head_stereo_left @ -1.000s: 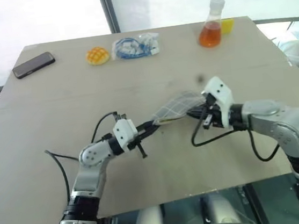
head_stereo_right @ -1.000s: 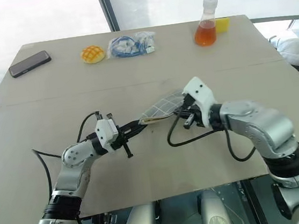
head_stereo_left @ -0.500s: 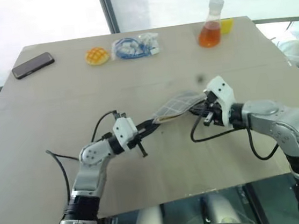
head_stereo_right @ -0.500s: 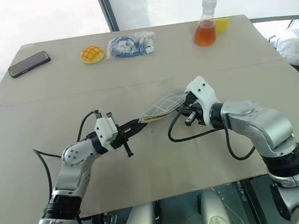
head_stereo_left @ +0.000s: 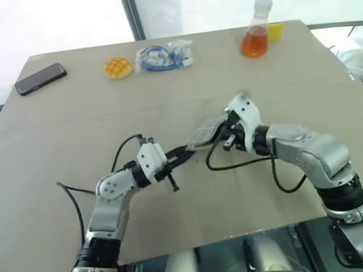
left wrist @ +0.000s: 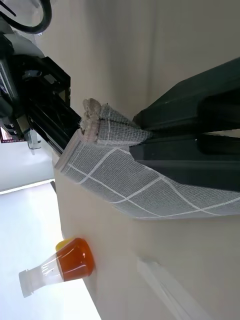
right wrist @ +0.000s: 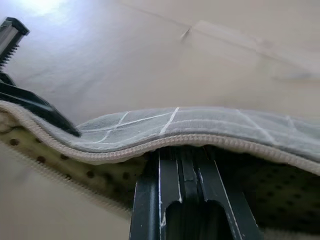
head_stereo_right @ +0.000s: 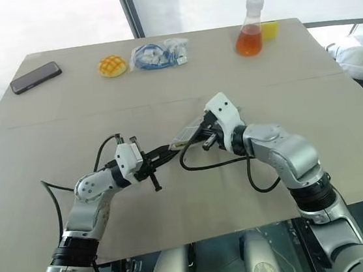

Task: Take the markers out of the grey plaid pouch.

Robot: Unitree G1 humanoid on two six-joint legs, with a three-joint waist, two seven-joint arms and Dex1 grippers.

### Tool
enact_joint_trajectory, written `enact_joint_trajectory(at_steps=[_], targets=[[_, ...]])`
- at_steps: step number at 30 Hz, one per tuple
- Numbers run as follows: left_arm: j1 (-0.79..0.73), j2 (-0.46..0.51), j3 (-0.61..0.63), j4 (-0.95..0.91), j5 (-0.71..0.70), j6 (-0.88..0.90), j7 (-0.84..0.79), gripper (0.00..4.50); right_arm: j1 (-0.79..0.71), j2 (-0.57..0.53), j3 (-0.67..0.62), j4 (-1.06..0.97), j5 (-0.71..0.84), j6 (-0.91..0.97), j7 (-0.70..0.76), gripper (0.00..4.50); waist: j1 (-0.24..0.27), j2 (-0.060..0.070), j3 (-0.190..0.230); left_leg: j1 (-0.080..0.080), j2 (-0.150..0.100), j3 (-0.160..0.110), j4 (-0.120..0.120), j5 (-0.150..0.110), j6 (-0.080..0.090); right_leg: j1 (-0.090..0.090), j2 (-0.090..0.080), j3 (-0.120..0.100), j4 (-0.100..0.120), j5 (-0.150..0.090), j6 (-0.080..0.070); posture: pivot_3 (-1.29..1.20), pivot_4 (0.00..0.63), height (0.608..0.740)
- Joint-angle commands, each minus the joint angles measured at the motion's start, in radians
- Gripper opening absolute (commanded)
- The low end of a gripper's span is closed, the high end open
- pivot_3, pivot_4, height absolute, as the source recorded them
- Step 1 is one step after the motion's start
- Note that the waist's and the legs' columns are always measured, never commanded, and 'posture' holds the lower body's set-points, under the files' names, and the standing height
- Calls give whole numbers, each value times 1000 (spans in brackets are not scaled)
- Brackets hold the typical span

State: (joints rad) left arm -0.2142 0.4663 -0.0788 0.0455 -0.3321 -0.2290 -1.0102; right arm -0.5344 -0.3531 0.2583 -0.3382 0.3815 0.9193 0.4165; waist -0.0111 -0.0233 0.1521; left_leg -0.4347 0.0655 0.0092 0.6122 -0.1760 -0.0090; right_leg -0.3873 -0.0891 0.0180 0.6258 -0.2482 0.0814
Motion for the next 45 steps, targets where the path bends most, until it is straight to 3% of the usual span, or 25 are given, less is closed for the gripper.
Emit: enact_joint_trajectory(at_steps=[1, 6, 12, 20, 23, 27, 37, 44, 45], targets=[[-17, -4, 13, -86, -94, 82, -23, 0, 14, -85, 110, -11, -132, -136, 46, 24, 1, 0, 0, 0, 0, 0, 0, 0, 0, 0, 0, 0, 0, 0, 0, 0, 150, 740], [-52, -15, 25, -168, -295, 316, -58, 0, 39, -199, 100, -140, -121, -113, 145, 24, 0, 0, 0, -1, 0, 0, 0, 0, 0, 0, 0, 0, 0, 0, 0, 0, 150, 740], [-98, 15, 89, -201, -535, 619, -58, 0, 61, -275, -38, -339, 28, 68, 200, 24, -1, -1, 1, 0, 1, -1, 0, 0, 0, 0, 1, 0, 0, 0, 0, 0, 150, 740], [-83, 8, 67, -81, -354, 507, -131, 0, 41, -393, 109, -326, -128, 11, 191, 24, 0, -1, 1, 1, 3, 0, 1, 0, 0, 0, 2, 0, -1, 0, 0, 0, 150, 740], [-71, -2, 73, -73, -324, 479, -141, 0, 47, -396, 131, -320, -142, -35, 219, 716, 0, -1, 1, 0, 3, 1, 1, 0, 0, -1, 2, 0, -1, 0, 0, 0, 150, 740], [-49, -13, 81, -83, -297, 453, -131, 0, 35, -396, 177, -312, -213, -82, 214, 2453, 0, -1, 1, 0, 3, 1, 1, 0, 0, -1, 2, 0, -1, 0, 0, 0, 150, 740], [-17, -35, 115, -115, -332, 538, -49, 0, -70, -362, 402, -96, -519, -253, 227, 2453, 0, -1, 1, 1, 4, 1, 1, 0, 0, -1, 2, 0, -1, 0, 0, 0, 150, 740], [-19, -43, 115, -110, -324, 544, -52, 0, -100, -281, 463, 137, -677, -326, 229, 2453, -1, -2, 1, 1, 4, 2, 1, 0, 0, -1, 3, 0, -1, 0, 0, 0, 150, 740], [-18, -45, 114, -110, -323, 543, -52, 0, -97, -272, 463, 161, -693, -339, 229, 2217, -1, -2, 1, 1, 4, 2, 1, 0, 0, -1, 3, 0, 0, 0, 0, 0, 150, 740]])
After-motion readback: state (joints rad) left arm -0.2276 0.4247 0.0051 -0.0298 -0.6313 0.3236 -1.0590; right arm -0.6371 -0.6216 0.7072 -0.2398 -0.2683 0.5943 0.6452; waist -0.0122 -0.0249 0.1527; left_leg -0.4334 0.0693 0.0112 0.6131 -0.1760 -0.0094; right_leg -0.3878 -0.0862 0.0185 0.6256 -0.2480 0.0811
